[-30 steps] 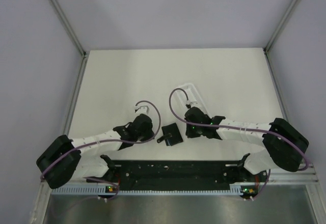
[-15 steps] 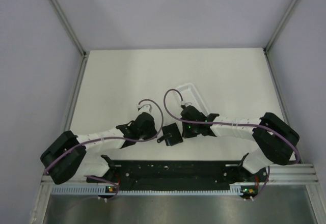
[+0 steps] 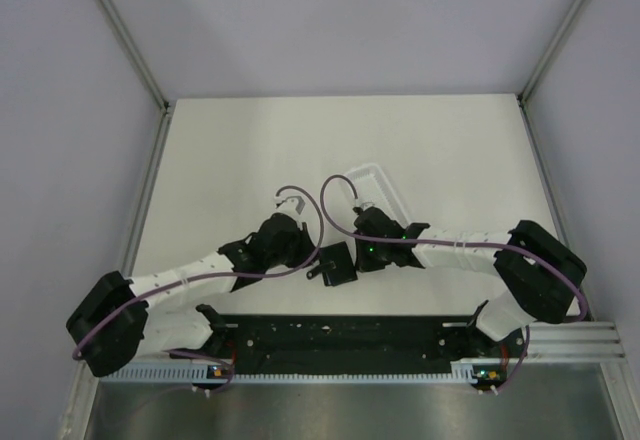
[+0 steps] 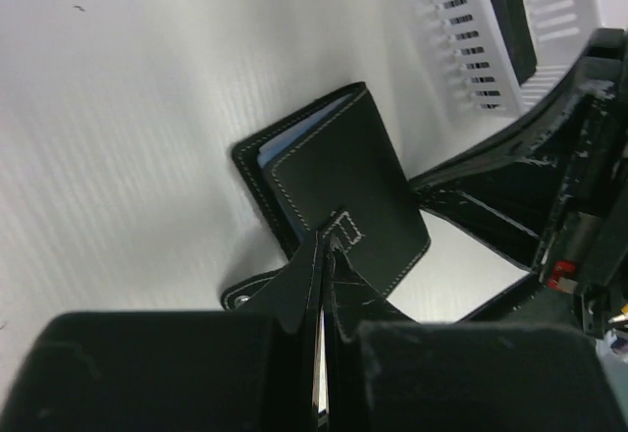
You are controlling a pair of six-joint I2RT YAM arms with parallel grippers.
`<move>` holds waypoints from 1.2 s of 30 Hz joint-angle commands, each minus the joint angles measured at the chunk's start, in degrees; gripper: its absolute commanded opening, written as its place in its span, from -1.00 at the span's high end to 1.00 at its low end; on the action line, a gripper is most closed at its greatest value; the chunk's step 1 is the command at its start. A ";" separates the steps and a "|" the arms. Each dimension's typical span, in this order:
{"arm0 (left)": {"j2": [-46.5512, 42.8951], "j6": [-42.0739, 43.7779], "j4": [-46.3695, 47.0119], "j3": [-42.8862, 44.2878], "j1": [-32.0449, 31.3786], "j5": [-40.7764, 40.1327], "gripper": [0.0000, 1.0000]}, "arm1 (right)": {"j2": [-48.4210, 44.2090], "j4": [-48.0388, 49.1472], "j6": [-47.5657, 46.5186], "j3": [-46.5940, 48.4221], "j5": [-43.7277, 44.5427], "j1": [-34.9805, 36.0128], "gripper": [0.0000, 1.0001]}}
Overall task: Put the credit cards into the card holder
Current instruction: Close the card holder at the center of the board.
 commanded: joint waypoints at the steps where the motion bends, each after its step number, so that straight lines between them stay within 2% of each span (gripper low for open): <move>1: 0.88 1.49 5.99 1.37 -0.52 7.09 1.00 | -0.10 2.10 0.85 0.06 -0.29 -0.42 0.83; 9: 4.57 2.02 10.48 -2.05 -1.14 9.56 1.00 | -0.10 2.28 1.20 -0.03 -0.38 -0.59 0.60; 21: 4.75 0.00 7.84 -7.94 -1.23 0.33 1.00 | -1.77 2.54 1.72 -1.35 -0.29 -1.47 0.40; 25: 5.72 -0.44 9.07 -8.39 -1.14 0.41 1.00 | -4.40 3.86 2.43 -2.67 -1.79 -1.47 0.38; 30: 6.95 -0.62 9.95 -8.30 -1.05 0.86 1.00 | -11.07 4.47 4.10 -5.39 1.28 -2.08 0.31; 33: 7.39 -0.53 10.04 -8.30 -1.14 1.03 1.00 | -15.56 8.94 5.50 -8.72 -0.38 -3.23 0.11; 34: 7.39 -0.53 10.13 -8.30 -1.05 1.12 1.00 | -16.70 11.39 6.20 -10.21 -3.34 -3.84 0.04; 36: 7.39 -0.53 10.04 -8.21 -1.05 1.21 1.00 | -17.50 15.97 7.70 -12.24 -7.13 -5.33 -0.01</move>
